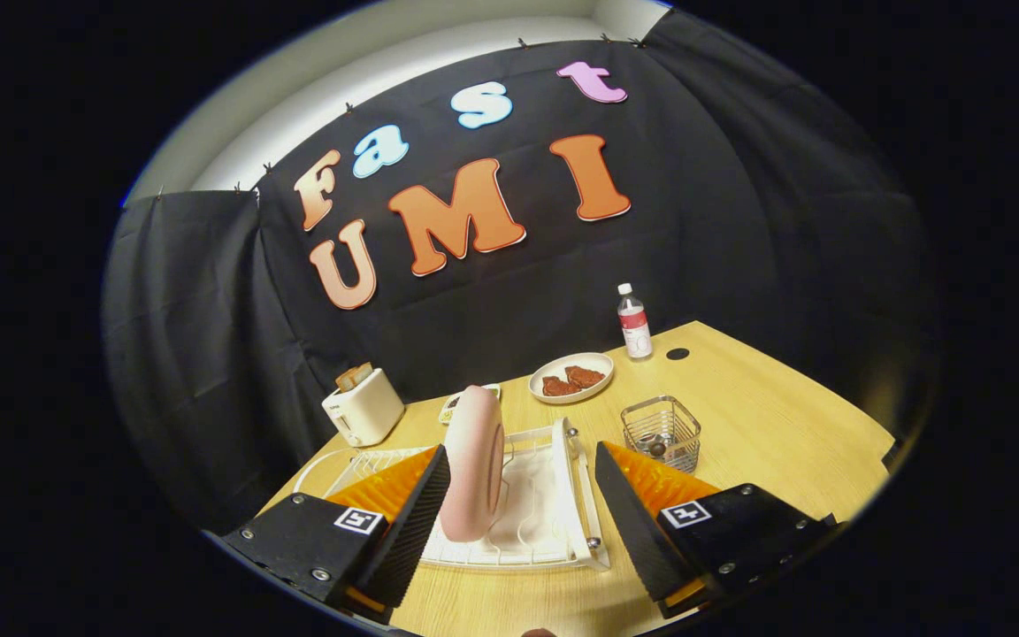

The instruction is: Take the plate from the dish rack, then take the spoon from the basket and place it into the plate.

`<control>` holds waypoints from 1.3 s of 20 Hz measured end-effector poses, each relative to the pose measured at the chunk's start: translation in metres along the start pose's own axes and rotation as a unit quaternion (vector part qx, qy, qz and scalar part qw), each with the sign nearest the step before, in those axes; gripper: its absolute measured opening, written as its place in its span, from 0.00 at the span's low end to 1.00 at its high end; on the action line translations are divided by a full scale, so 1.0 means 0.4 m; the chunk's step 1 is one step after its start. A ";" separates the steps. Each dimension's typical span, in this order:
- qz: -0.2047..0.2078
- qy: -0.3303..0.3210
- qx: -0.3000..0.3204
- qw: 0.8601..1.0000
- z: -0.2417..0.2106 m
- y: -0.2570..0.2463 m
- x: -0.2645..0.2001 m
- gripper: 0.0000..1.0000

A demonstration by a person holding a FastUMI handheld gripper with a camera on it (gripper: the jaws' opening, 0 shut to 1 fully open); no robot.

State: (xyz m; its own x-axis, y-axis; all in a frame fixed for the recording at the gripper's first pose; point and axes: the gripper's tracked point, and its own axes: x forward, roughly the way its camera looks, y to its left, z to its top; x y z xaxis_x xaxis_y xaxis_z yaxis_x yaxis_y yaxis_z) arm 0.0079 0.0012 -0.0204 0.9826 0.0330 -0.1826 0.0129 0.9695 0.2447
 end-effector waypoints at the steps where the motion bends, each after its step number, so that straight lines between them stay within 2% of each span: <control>1: -0.001 0.002 -0.009 1.000 0.002 0.013 0.007 0.98; 5: -0.002 0.014 -0.050 0.999 -0.002 0.082 0.052 0.98; 13: -0.051 0.067 -0.092 0.992 -0.073 0.105 0.174 0.97; 15: -0.070 0.085 -0.100 0.989 -0.103 0.094 0.202 0.91; 19: -0.103 0.107 -0.116 0.982 -0.145 0.079 0.229 0.71; 20: -0.113 0.110 -0.120 0.980 -0.150 0.073 0.232 0.57; 22: -0.125 0.105 -0.121 0.979 -0.138 0.079 0.236 0.38; 26: -0.152 0.088 -0.133 0.975 -0.103 0.087 0.236 0.31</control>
State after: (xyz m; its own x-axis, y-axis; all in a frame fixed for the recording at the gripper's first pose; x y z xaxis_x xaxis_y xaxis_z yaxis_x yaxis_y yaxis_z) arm 0.0935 0.0482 -0.0683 0.8934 -0.2476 -0.3747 0.2277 0.9688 -0.0973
